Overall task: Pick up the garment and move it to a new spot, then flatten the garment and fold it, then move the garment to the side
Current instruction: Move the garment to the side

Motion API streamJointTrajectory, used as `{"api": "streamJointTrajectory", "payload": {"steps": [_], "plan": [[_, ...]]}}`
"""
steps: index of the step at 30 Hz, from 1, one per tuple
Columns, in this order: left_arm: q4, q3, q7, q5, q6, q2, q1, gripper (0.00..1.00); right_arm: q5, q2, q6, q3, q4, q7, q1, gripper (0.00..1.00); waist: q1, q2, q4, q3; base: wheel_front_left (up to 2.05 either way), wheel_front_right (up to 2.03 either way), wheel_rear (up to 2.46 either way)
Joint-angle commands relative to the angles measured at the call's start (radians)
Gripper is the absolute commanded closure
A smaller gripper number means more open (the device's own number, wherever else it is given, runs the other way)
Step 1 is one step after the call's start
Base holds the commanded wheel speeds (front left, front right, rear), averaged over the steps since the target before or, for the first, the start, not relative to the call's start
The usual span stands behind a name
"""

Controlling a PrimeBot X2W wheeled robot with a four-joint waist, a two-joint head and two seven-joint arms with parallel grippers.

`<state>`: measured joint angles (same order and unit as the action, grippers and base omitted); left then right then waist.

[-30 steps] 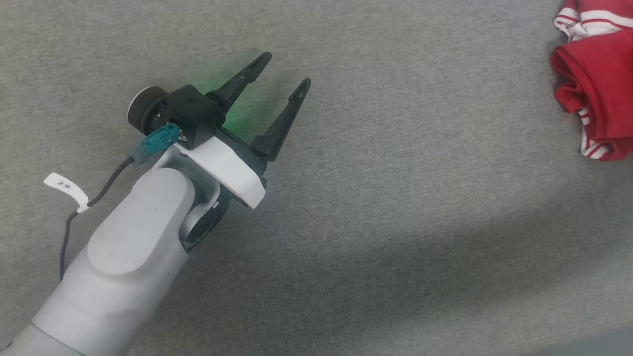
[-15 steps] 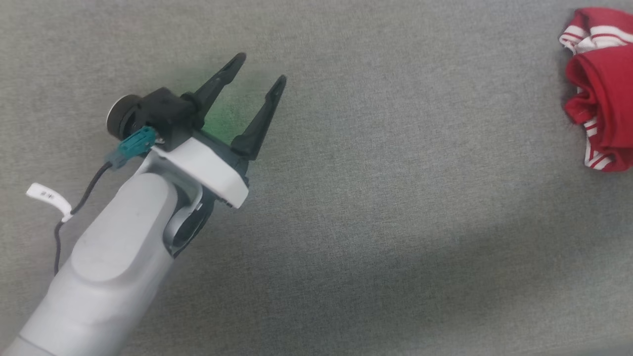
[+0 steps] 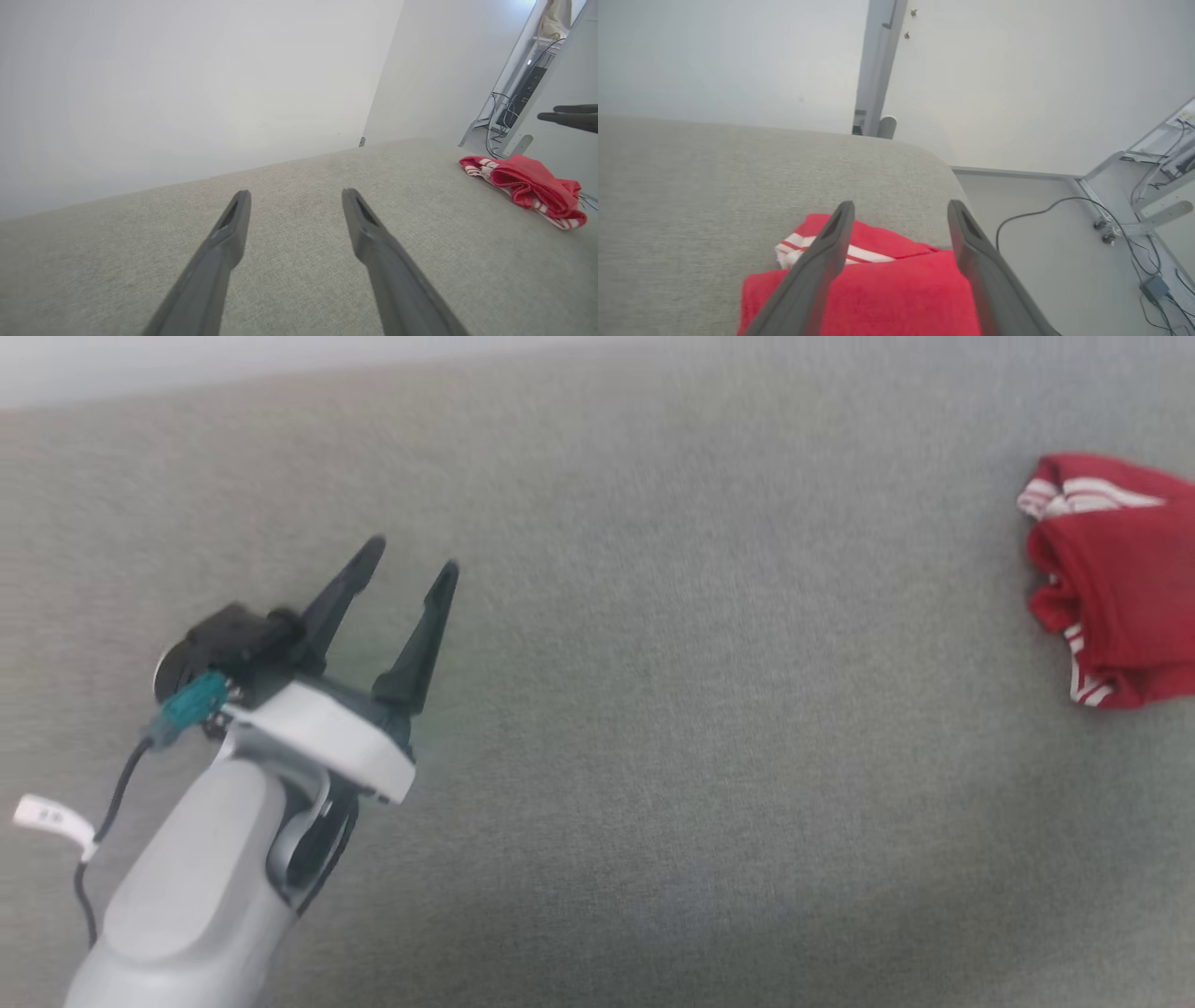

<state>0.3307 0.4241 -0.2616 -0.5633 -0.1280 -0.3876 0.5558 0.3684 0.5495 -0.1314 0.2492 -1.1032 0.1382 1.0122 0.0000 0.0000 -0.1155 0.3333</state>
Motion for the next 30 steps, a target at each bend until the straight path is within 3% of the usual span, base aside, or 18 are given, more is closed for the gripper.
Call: {"api": "streamJointTrajectory", "payload": {"steps": [1, 8, 15, 21, 30], "plan": [[0.001, -0.020, -0.004, 0.008, -0.002, 0.002, -0.035, 0.00, 0.014, -0.010, 0.001, 0.020, 0.017, 0.023, -0.035, 0.00, 0.0000, 0.0000, 0.028, -0.064, 0.00, 0.00, 0.00], [0.008, -0.130, -0.004, 0.039, -0.002, 0.007, -0.174, 0.00, 0.075, -0.053, 0.001, 0.094, 0.103, 0.098, -0.180, 0.00, 0.0000, 0.0000, 0.067, -0.194, 0.00, 0.00, 0.00], [0.003, -0.216, -0.004, 0.072, -0.002, 0.023, -0.269, 0.00, 0.098, -0.062, 0.001, 0.085, 0.199, 0.124, -0.301, 0.00, 0.0000, 0.0000, 0.097, -0.252, 0.00, 0.00, 0.00], [-0.015, -0.297, -0.004, 0.106, -0.002, 0.032, -0.364, 0.00, 0.058, -0.094, 0.001, 0.007, 0.329, 0.127, -0.443, 0.00, 0.0000, 0.0000, 0.109, -0.292, 0.00, 0.00, 0.00], [-0.045, -0.344, -0.004, 0.118, -0.002, 0.036, -0.500, 0.00, -0.020, -0.163, 0.001, -0.126, 0.492, 0.127, -0.644, 0.00, 0.0000, 0.0000, 0.109, -0.342, 0.00, 0.00, 0.00]]}}
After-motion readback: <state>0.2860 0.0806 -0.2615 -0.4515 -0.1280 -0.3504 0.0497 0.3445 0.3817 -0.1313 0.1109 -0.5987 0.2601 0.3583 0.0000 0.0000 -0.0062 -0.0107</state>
